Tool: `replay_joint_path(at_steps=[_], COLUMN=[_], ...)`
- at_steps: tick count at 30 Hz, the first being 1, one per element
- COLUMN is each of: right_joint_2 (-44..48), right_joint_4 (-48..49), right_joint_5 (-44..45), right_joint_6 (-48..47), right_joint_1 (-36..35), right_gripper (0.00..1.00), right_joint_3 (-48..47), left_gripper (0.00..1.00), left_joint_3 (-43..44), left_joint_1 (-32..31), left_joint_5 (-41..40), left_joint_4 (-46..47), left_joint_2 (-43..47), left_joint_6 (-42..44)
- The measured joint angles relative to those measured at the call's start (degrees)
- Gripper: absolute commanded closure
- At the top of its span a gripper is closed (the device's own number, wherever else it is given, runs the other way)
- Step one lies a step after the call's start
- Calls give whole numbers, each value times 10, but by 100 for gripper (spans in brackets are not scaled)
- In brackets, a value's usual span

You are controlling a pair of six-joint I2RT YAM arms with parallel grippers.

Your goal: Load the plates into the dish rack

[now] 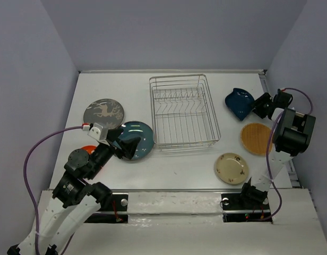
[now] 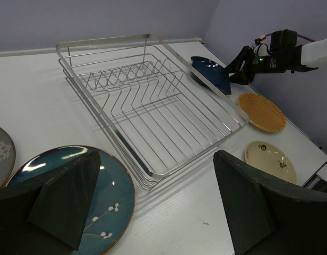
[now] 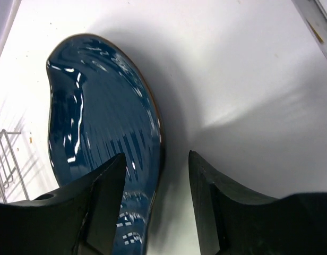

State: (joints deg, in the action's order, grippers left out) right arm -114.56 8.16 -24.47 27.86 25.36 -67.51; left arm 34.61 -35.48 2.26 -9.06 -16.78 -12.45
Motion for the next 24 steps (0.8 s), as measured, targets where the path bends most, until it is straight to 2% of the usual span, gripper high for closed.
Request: replay_joint_path(at_steps=[2, 5, 6, 8, 13, 16, 20, 24], right_joint_2=[-21, -45, -50, -59, -57, -28, 45, 110], right_joint_4=[-1, -2, -3, -4, -7, -36, -113, -213], right_joint_5=[0, 0, 3, 2, 15, 50, 159, 318], right_joint_6=[3, 9, 11, 16, 32, 29, -12, -70], right_joint_1=[-8, -16, -17, -18, -21, -33, -72, -158], right_gripper=[52, 70, 82, 93, 93, 93, 93, 93], right_joint_3=[-24, -50, -56, -64, -66, -66, -79, -172], left_gripper=[1, 1, 1, 1, 1, 1, 1, 1], left_joint_3=[0, 0, 0, 0, 0, 0, 0, 0], left_joint_1=[3, 7, 7, 9, 14, 18, 27, 35], left_joint_5=[0, 0, 0, 0, 0, 1, 1, 1], left_joint_4=[0, 0, 0, 0, 0, 1, 2, 2], left_joint_2=[0, -1, -1, -3, -8, -9, -15, -23], left_joint_6=[0, 0, 0, 0, 0, 0, 0, -1])
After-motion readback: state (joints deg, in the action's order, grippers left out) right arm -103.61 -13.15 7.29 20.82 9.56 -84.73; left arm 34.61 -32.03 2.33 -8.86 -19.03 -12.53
